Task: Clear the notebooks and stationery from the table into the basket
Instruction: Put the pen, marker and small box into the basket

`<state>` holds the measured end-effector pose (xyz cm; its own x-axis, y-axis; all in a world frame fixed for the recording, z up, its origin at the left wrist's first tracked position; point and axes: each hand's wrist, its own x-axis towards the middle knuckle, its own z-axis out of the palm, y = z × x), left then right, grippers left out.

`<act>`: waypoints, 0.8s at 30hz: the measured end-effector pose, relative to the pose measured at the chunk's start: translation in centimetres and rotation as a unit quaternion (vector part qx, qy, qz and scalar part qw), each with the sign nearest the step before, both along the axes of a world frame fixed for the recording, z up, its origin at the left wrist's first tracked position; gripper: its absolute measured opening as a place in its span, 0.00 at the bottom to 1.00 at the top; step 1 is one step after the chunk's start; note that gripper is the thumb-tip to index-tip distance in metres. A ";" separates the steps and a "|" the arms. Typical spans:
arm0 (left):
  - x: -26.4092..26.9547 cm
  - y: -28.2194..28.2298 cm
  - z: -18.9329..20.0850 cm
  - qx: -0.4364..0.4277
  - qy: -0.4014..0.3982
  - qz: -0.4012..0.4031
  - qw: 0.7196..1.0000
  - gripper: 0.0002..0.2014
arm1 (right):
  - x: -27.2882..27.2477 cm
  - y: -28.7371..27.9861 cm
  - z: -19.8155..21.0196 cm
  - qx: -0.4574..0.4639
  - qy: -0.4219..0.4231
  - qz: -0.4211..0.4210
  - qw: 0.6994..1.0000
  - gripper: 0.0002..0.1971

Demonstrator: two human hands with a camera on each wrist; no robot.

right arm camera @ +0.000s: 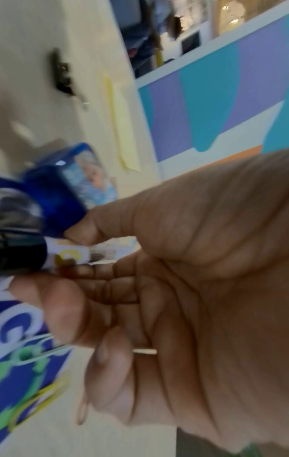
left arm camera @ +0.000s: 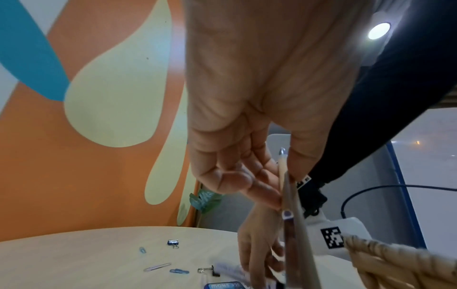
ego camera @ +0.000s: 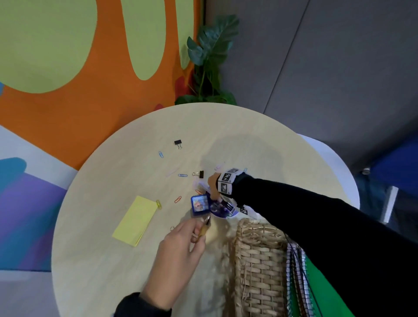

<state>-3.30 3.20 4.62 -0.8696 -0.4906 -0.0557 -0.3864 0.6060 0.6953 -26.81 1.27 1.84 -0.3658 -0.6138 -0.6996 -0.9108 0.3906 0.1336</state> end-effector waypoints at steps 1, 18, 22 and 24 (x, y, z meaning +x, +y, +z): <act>0.3 0.1 0.0 0.007 0.005 0.007 1.000 0.13 | -0.1 0.1 0.8 -0.025 -0.019 -0.031 0.999 0.07; -3.1 5.4 5.2 0.101 0.061 0.005 0.993 0.05 | 9.4 23.3 3.3 -0.163 -0.102 -0.368 0.909 0.11; -3.3 7.2 6.3 0.097 0.050 -0.027 0.994 0.03 | 10.0 22.7 0.3 -0.092 -0.084 -0.361 0.924 0.11; -3.3 7.7 6.5 0.090 0.042 -0.036 0.994 0.04 | 10.1 22.3 -0.5 -0.063 -0.062 -0.338 0.937 0.21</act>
